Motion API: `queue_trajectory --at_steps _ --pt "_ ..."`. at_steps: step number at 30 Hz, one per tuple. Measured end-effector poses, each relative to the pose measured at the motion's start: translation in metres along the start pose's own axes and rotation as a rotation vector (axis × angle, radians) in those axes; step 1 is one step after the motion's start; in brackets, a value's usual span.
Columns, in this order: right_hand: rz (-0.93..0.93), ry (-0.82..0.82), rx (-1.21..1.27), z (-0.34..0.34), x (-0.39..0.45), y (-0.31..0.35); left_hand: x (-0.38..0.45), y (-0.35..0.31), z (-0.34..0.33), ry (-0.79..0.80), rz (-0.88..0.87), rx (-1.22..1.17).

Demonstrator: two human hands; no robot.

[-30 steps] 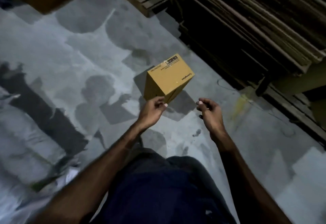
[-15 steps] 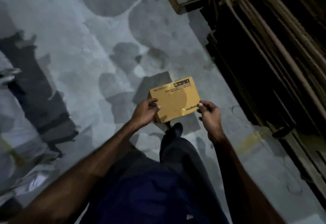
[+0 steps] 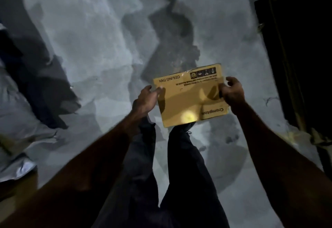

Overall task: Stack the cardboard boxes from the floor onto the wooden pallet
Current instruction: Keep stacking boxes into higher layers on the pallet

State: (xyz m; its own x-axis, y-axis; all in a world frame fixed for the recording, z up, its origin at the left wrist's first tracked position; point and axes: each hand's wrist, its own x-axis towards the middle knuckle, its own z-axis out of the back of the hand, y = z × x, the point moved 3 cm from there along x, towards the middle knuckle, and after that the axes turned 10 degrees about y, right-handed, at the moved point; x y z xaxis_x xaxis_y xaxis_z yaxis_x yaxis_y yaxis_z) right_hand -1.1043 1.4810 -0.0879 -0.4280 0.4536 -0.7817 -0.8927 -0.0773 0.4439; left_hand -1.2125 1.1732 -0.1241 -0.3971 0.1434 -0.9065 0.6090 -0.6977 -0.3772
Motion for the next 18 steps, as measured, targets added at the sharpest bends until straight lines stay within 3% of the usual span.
queue_trajectory --at_steps 4,9,18 --pt "0.000 0.150 0.116 -0.022 0.036 -0.016 0.024 -0.001 -0.015 0.075 0.026 -0.212" --pt "0.034 0.169 0.170 -0.029 0.031 -0.020 0.016 -0.007 -0.025 0.064 -0.023 -0.266" --pt "0.037 -0.001 0.353 -0.016 -0.066 -0.003 -0.058 -0.049 -0.001 0.095 -0.176 -0.311"
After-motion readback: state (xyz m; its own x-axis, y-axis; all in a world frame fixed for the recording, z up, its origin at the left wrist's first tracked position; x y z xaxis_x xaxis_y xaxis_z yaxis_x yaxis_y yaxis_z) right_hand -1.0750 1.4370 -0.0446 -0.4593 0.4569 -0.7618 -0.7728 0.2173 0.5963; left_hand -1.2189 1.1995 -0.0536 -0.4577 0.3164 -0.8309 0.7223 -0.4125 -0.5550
